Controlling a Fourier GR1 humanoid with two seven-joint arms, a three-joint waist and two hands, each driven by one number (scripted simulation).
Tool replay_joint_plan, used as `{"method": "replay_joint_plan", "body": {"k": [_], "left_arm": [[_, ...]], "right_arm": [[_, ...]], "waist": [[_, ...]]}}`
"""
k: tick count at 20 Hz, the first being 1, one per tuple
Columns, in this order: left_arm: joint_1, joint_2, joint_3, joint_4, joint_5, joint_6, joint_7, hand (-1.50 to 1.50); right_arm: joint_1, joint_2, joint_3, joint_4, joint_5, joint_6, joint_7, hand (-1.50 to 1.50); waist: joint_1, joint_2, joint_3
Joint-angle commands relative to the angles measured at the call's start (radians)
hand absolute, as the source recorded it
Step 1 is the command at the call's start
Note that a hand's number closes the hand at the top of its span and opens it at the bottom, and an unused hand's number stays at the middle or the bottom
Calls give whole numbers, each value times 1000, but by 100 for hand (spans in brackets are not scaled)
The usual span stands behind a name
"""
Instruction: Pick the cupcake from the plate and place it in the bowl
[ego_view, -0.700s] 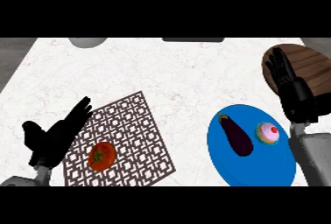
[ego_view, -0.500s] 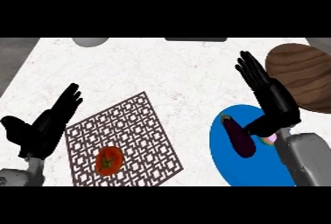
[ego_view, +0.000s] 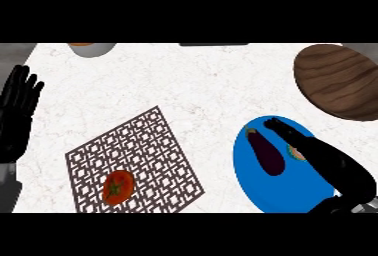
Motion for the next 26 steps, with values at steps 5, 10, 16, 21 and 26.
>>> {"method": "replay_joint_plan", "body": {"k": [5,10,16,21,26], "left_arm": [[-28,-17,36,51,-18,6,-37,0],[-19,-25,41,53,-18,-20,-58,0],[-39,-33,36,55,-30,-16,-51,0],[-40,-60,17,69,-57,-12,-67,0],[-64,-53,44,84,-43,-51,-59,0]], "right_arm": [[223,-281,-256,-183,102,109,-258,-150],[184,-437,-476,-162,32,161,-132,-150],[176,-646,-528,-151,182,273,-89,-150],[162,-758,-512,-170,279,328,-119,-150],[167,-747,-400,-91,427,275,-187,-150]], "waist": [[-18,9,0],[2,11,-2],[10,13,-1],[20,15,-1],[37,19,0]]}}
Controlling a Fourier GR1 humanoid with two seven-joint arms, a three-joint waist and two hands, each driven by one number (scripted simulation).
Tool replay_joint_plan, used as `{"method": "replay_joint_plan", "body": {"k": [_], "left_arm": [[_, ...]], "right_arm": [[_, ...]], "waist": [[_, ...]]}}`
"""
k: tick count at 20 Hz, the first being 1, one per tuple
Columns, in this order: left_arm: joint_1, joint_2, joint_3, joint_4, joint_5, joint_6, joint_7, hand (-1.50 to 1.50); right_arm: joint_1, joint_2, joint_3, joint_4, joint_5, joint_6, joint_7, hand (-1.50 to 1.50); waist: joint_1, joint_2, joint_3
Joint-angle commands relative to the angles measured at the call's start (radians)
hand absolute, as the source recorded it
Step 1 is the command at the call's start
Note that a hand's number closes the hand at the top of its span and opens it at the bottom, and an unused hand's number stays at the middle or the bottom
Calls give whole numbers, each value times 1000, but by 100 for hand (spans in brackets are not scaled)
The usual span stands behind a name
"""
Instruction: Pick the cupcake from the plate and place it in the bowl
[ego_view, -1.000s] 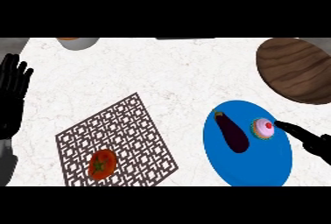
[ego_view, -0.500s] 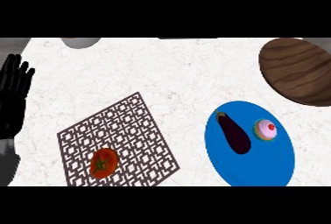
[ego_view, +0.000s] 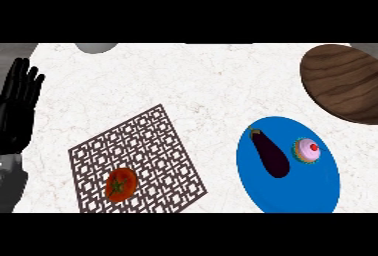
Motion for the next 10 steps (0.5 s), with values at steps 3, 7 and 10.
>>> {"method": "replay_joint_plan", "body": {"k": [3,7,10], "left_arm": [[9,-41,-8,21,-30,-18,-30,0],[-12,-26,17,-26,-32,2,33,0],[-80,-32,34,85,-36,-38,6,0]], "right_arm": [[-58,22,106,101,150,21,-113,-150],[-2,56,143,120,230,-32,-163,-150],[-96,67,200,171,262,-19,-137,-150]], "waist": [[14,3,0],[6,0,1],[7,3,0]]}}
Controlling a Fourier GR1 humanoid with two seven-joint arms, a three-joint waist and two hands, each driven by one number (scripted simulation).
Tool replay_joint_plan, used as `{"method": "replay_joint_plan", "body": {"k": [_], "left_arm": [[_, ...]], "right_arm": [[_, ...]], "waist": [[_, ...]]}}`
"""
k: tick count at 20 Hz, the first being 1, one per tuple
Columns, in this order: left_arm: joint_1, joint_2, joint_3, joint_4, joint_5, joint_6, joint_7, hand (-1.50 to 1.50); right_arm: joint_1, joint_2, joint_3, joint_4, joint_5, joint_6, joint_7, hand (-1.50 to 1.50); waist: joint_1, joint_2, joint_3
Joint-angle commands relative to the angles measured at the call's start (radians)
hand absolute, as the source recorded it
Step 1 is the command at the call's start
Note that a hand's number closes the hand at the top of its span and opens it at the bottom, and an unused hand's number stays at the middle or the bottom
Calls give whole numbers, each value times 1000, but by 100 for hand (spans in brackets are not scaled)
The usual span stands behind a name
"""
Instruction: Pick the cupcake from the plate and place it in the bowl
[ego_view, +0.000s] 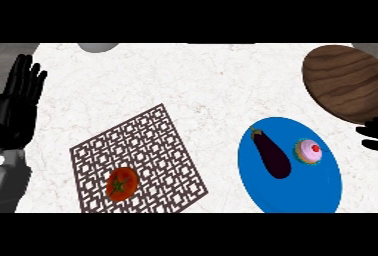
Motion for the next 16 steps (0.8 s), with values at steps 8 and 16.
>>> {"method": "replay_joint_plan", "body": {"k": [8,16], "left_arm": [[-15,-44,14,0,-42,-11,32,0],[-62,-25,79,86,-46,-71,-16,0]], "right_arm": [[-160,181,185,158,195,32,8,-150],[-259,262,237,293,279,23,-46,-150]], "waist": [[0,-1,0],[-6,0,-1]]}}
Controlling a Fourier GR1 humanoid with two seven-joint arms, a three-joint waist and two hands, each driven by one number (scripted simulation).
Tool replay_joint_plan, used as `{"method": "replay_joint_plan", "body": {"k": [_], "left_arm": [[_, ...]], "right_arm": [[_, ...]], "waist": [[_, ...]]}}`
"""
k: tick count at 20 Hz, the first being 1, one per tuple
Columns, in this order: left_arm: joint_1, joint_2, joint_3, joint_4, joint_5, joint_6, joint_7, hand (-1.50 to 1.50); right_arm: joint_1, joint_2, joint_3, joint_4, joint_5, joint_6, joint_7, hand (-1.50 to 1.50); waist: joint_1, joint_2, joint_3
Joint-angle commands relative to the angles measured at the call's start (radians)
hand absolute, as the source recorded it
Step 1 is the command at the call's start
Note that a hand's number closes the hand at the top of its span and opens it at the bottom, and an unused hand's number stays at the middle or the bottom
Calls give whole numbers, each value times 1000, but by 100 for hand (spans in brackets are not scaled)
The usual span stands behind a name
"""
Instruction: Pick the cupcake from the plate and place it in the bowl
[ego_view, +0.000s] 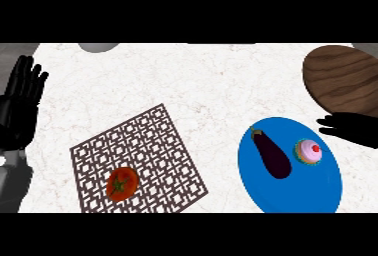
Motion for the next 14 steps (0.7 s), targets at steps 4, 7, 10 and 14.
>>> {"method": "replay_joint_plan", "body": {"k": [4,7,10,14], "left_arm": [[-41,1,33,21,-2,-23,30,0],[-4,-22,51,106,-7,-64,-88,0],[-27,11,78,44,-3,-64,-5,0],[-46,12,72,8,-13,-61,61,0]], "right_arm": [[-71,53,26,133,60,9,-162,-150],[-39,124,78,103,98,-42,-116,-150],[-33,71,31,101,105,-12,-172,-150],[-83,183,100,191,196,-56,-115,-150]], "waist": [[-2,0,0],[-8,1,-1],[-9,-2,0],[-5,-1,0]]}}
